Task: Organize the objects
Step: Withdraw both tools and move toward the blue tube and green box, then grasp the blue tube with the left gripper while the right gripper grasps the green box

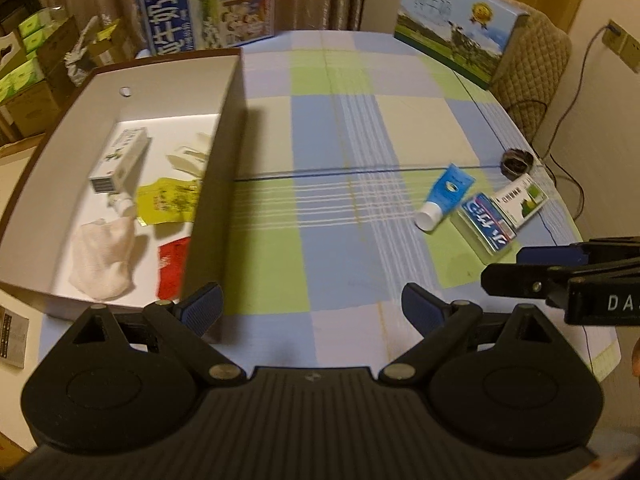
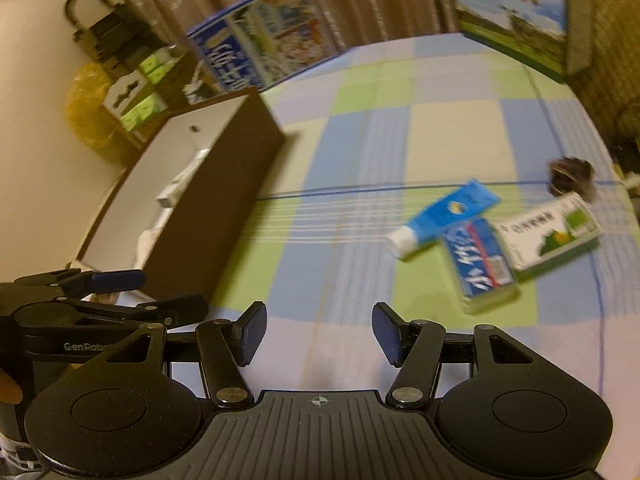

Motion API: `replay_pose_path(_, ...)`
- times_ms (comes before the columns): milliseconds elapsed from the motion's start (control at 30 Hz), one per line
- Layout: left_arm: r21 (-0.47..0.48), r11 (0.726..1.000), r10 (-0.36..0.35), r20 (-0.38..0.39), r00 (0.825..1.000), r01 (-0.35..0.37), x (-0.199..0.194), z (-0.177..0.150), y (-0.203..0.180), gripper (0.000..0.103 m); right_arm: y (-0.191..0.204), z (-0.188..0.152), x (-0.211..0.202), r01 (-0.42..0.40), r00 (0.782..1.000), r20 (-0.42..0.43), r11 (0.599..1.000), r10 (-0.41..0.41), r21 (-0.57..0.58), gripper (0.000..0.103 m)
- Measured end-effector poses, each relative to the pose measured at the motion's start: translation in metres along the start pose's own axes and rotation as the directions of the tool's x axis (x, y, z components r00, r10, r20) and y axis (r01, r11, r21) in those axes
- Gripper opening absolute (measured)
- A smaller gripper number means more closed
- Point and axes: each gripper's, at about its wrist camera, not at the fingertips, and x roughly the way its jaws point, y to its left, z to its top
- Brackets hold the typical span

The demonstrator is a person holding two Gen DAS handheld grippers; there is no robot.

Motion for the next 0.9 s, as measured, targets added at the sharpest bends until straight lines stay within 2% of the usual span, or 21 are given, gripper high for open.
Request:
replay_pose_path(333,0.081,0.995,-0.056,-0.046,0.997,0.060,0.028,0.014,-0.040,0.094,-0.059,-0.003,-0.019,0.098,0.995,0.018,0.988,-0.101,0.122,0.057)
replay_pose_path(633,0.144,0.984,-0.100,-0.062,0.993,0.108,0.050,0.028,-0.064,0.094,-0.094,-0.002,-0.025,0.164,0.985,0.017,0.967,-0.170,0.194,0.057)
replay_pose_path(900,0.208,0.965,-0.148,-0.057,0.987,0.157,0.083,0.043,-0.081,0.087,-0.128,0.001,-0.024,0.232,0.971,0.002,0.936,-0.241,0.263,0.057)
